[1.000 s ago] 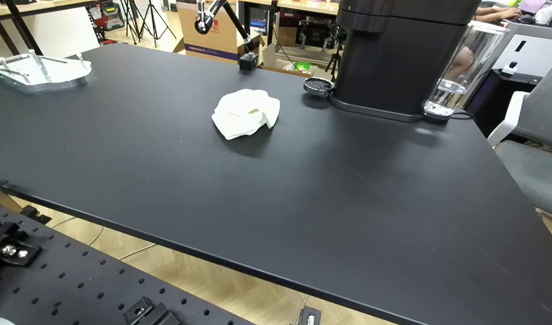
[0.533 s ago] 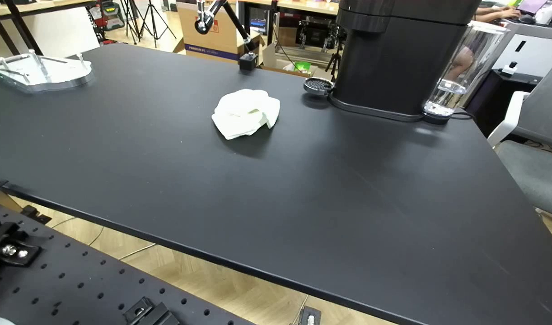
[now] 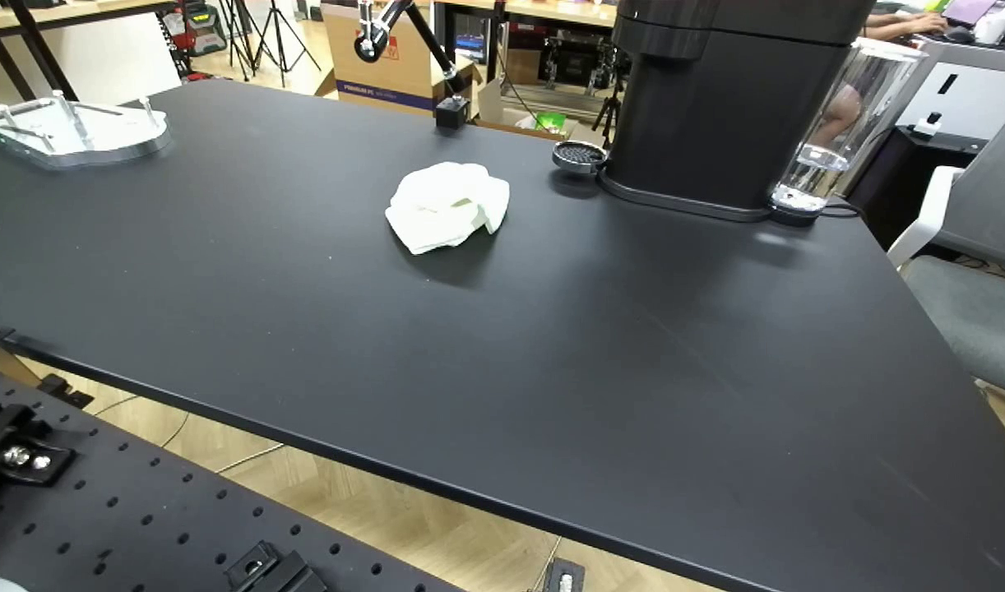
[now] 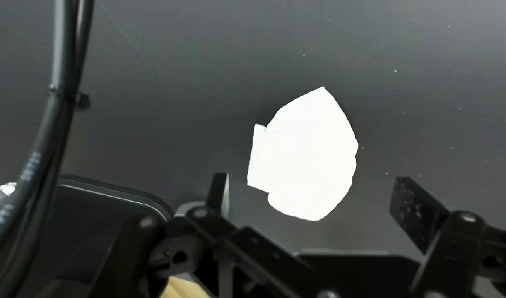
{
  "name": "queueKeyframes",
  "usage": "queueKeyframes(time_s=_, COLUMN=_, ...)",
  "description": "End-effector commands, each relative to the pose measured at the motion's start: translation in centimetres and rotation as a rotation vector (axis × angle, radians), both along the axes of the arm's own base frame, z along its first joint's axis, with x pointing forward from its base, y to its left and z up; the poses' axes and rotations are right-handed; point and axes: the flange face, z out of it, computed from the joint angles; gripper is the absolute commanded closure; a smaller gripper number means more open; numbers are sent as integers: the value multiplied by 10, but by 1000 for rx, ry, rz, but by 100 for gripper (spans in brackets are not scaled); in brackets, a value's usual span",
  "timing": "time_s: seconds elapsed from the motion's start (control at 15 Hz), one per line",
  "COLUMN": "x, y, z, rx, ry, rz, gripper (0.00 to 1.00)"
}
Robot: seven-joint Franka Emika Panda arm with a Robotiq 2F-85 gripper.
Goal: Put the cloth on the black rod
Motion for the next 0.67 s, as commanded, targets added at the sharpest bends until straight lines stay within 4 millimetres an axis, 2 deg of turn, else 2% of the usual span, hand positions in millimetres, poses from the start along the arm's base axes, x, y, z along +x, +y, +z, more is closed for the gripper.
queueKeyframes(time_s=0.0, x=53, y=-7, z=-37, rx=-55, ry=-10, rz=85, gripper=0)
queueKeyframes(time_s=0.27, x=93, y=-8, z=-93, rx=-105, ry=-12, rz=134, gripper=0)
queueKeyframes(time_s=0.6, x=117, y=-8, z=-149, rx=-154, ry=60, rz=182, gripper=0)
